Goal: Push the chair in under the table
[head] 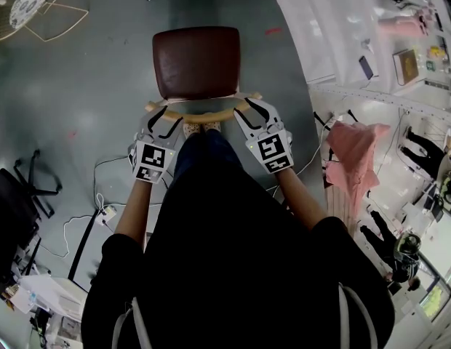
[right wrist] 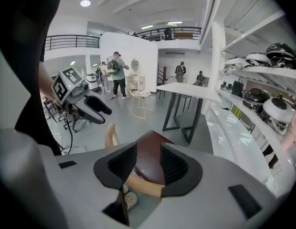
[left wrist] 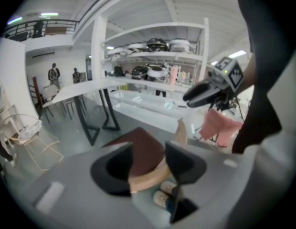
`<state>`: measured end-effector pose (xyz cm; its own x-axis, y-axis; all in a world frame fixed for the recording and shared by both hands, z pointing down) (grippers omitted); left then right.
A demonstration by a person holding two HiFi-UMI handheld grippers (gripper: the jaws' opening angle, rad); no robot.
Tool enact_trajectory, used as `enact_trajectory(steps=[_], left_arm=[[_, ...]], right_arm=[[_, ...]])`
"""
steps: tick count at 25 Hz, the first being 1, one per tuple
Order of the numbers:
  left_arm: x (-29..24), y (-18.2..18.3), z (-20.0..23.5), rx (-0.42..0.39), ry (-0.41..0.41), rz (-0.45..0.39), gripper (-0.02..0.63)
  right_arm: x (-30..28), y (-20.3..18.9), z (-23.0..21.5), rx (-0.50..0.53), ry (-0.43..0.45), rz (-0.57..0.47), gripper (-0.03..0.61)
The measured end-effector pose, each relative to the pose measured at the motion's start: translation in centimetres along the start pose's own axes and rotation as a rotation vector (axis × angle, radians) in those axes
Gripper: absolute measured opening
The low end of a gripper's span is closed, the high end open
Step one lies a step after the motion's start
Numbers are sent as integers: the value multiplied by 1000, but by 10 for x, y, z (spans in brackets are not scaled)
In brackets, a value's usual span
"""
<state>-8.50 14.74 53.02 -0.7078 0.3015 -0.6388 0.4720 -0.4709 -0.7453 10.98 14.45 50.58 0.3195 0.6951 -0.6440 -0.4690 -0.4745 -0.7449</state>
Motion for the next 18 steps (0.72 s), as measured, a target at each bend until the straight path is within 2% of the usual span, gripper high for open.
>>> enact_trajectory(steps=[6, 12, 15, 18], left_arm=[[-19, -29, -8, -35, -86, 131, 263], [-37, -48, -14, -115, -154, 244, 290], [-44, -56, -15, -173, -175, 308, 295], [-51, -66, -17, -269, -179, 393, 298]], right_arm=[[-16, -34, 11, 53, 94, 99, 153], [-31, -59, 25, 165, 184, 175, 173], [-35, -74, 34, 268, 238, 217, 181], [-39, -90, 38, 416, 270, 253, 187]])
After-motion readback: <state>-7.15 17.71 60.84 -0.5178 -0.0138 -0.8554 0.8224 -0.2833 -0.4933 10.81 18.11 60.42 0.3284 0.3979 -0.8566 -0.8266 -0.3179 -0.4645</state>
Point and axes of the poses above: the fingertips, and each gripper's own axes: x backward along the fingers, z to its left, y out of its top, the point moved 3 cm from there along x, backward along the fingers, and after that the axes turned 13 degrees about -y, right-handed, at the moved point
